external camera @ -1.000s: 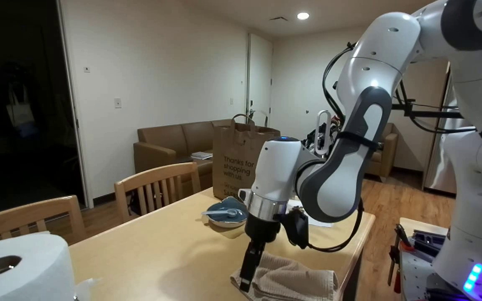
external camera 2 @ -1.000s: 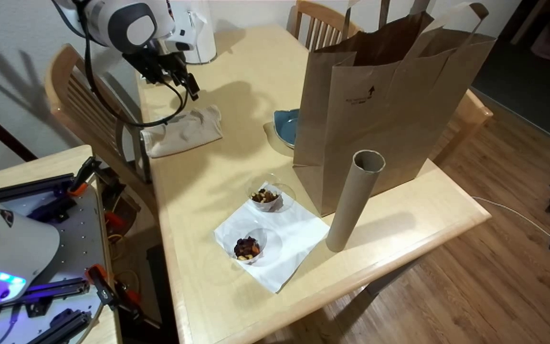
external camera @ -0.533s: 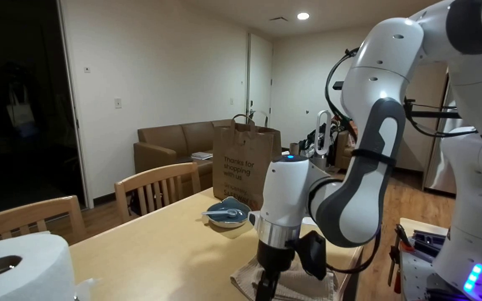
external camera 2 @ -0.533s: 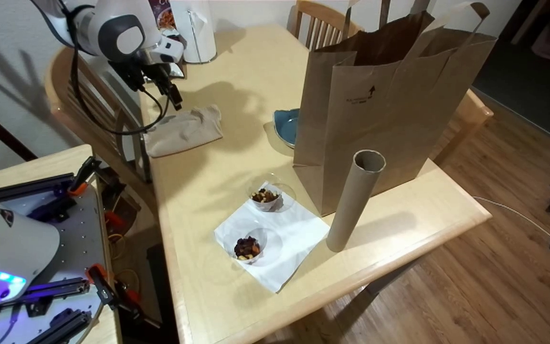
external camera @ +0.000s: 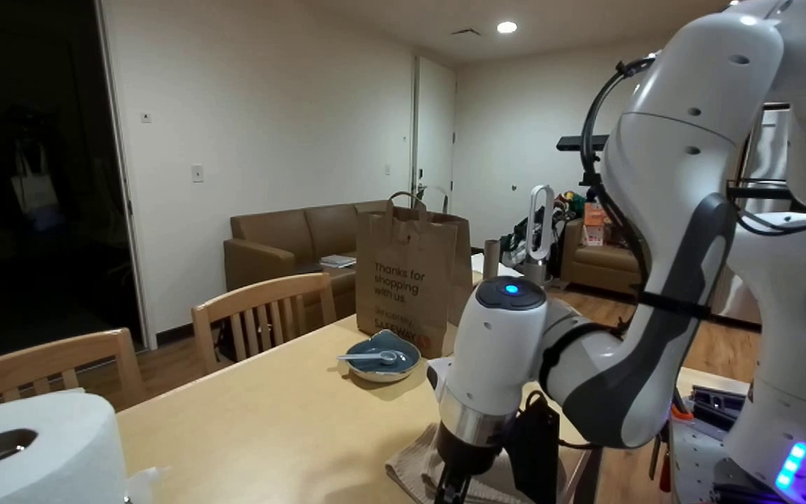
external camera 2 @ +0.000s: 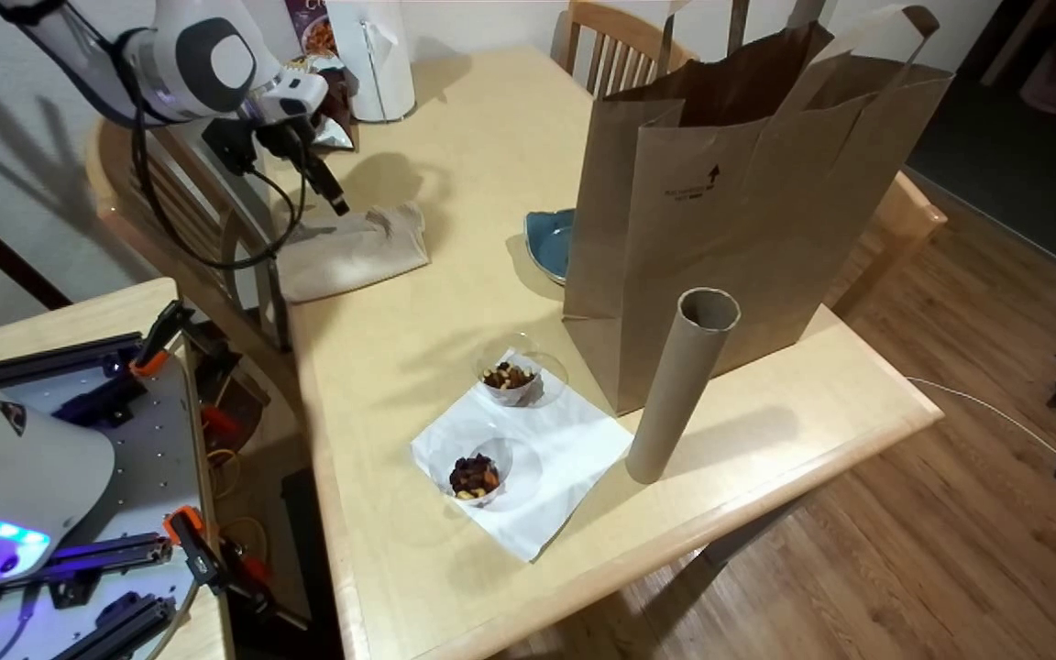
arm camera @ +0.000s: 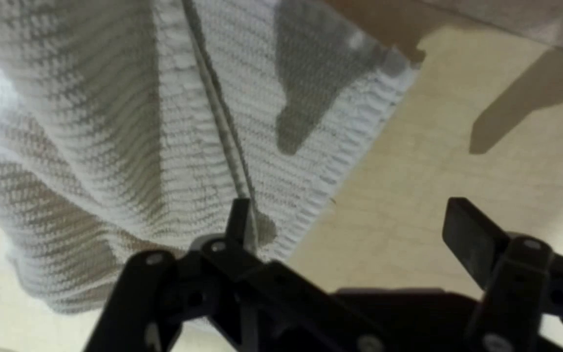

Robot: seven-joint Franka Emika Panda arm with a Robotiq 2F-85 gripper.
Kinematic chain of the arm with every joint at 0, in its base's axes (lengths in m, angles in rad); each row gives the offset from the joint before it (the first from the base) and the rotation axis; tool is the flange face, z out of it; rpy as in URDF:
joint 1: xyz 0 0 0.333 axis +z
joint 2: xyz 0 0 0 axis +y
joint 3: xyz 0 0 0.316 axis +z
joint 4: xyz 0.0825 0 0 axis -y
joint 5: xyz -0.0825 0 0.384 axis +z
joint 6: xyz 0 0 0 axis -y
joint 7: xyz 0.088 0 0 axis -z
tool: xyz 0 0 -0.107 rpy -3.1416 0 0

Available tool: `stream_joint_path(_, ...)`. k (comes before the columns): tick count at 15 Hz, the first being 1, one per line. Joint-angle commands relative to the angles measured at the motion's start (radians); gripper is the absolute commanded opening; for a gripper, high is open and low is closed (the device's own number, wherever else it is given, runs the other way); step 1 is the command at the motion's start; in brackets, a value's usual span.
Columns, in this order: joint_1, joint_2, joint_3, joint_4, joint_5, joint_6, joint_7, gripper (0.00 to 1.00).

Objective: Use the cloth to wipe the table.

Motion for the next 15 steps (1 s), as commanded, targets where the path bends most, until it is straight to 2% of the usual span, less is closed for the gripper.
stream_joint_path(1,0.106,-0.004,-0.075,0.002,-0.054,-0.047,0.117,1.00)
stream_joint_path(7,0.133,-0.020,-0.087,-0.069,-0.056,-0.133,0.274,1.00)
stream_joint_path(13,0.128,-0.028,-0.107,-0.096,-0.149,-0.198,0.418,1.00)
stream_joint_path(15,0.123,-0.034,-0.104,-0.096,-0.192,-0.163,0.443,1.00)
